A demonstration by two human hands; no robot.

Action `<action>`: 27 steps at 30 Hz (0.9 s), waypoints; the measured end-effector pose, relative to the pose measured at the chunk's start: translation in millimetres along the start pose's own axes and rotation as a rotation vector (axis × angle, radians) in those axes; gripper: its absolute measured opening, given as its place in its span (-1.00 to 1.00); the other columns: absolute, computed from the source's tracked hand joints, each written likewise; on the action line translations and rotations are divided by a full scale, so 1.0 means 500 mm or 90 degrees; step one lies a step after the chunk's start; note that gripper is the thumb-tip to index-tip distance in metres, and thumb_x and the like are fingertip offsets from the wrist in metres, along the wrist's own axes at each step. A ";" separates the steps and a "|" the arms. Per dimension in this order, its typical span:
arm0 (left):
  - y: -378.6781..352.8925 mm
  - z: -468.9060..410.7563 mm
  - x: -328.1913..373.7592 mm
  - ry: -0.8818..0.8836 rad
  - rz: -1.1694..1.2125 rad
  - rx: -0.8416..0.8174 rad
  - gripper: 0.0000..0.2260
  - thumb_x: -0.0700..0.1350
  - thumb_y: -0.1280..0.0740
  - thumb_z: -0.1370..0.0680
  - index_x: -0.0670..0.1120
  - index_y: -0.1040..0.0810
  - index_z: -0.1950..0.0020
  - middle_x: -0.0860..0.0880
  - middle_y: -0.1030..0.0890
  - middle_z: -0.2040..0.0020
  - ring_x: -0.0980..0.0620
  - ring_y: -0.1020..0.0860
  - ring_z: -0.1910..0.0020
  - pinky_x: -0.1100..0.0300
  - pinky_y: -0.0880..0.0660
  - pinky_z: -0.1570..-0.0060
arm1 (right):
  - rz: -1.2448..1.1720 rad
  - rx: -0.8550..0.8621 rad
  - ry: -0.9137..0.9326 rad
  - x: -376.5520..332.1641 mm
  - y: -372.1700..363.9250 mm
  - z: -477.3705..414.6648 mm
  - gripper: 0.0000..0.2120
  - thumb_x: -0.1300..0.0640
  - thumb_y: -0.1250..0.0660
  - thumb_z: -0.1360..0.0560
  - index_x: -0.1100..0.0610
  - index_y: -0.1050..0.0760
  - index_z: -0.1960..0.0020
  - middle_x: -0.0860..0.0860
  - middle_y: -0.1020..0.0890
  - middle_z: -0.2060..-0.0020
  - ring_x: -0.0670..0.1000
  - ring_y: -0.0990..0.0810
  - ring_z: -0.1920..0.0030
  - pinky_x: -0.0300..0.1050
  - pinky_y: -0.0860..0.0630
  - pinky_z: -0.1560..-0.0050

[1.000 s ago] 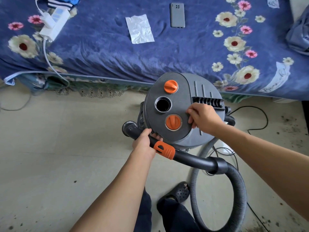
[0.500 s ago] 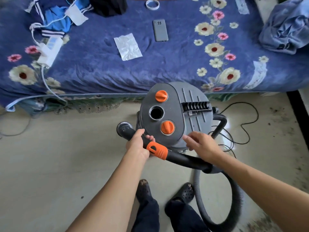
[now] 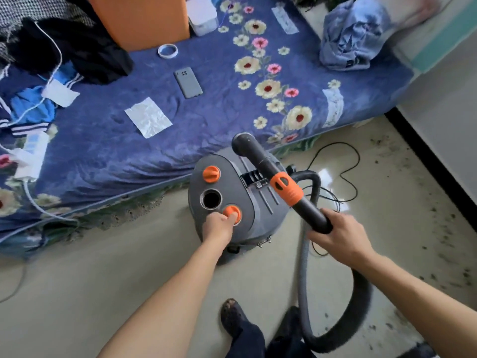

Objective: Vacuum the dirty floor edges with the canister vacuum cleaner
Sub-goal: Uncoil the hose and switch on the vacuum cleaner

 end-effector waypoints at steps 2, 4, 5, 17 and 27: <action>-0.020 -0.003 0.007 -0.035 -0.163 0.008 -0.62 0.16 -0.37 -0.41 -0.19 -0.56 0.14 -0.26 -0.65 0.11 -0.27 -0.61 0.09 0.00 -0.57 0.04 | -0.041 0.020 -0.044 0.040 0.009 0.020 -0.77 0.05 -0.46 -0.31 0.03 -0.39 0.28 -0.02 -0.52 0.43 0.11 -0.49 0.34 -0.03 -0.46 0.28; -0.023 0.001 0.028 -0.070 -0.232 0.032 -0.62 0.11 -0.35 -0.50 -0.22 -0.51 -0.02 -0.27 -0.60 -0.05 -0.28 -0.54 -0.08 0.06 -0.46 0.01 | -0.091 0.032 -0.072 0.077 0.010 0.044 -0.78 0.10 -0.48 -0.31 -0.02 -0.41 0.30 -0.05 -0.51 0.47 0.04 -0.50 0.39 -0.07 -0.45 0.32; -0.026 0.000 0.035 -0.086 -0.257 0.043 -0.64 0.09 -0.33 -0.52 -0.21 -0.48 -0.04 -0.28 -0.57 -0.08 -0.28 -0.52 -0.11 0.04 -0.43 0.00 | -0.115 0.033 -0.087 0.098 0.008 0.058 -0.77 0.11 -0.48 -0.32 -0.03 -0.41 0.30 -0.06 -0.50 0.48 0.01 -0.49 0.42 -0.09 -0.43 0.35; -0.075 0.095 0.069 -0.171 -0.409 0.062 -0.76 -0.04 -0.34 -0.53 -0.13 -0.40 -0.09 -0.22 -0.57 -0.12 -0.23 -0.54 -0.12 0.04 -0.44 -0.02 | -0.459 0.137 -0.284 0.244 0.015 0.139 -0.87 0.31 -0.38 -0.39 0.30 -0.45 0.26 0.17 -0.54 0.50 -0.03 -0.50 0.54 -0.12 -0.44 0.45; -0.317 0.385 0.140 -0.275 -0.402 -0.355 -0.87 0.02 -0.32 -0.53 -0.02 -0.57 0.08 0.02 -0.61 0.14 0.07 -0.53 0.15 0.24 -0.47 0.13 | -1.003 0.468 -0.488 0.387 0.308 0.183 -0.85 0.28 -0.38 -0.36 0.19 -0.40 0.23 0.08 -0.45 0.48 0.04 -0.43 0.55 -0.15 -0.46 0.44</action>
Point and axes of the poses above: each hand's wrist, its own z-axis away from the middle knuckle, its own y-axis out of the back of the hand, x = y × z, the point moved 8 cm from there along -z, towards the middle knuckle
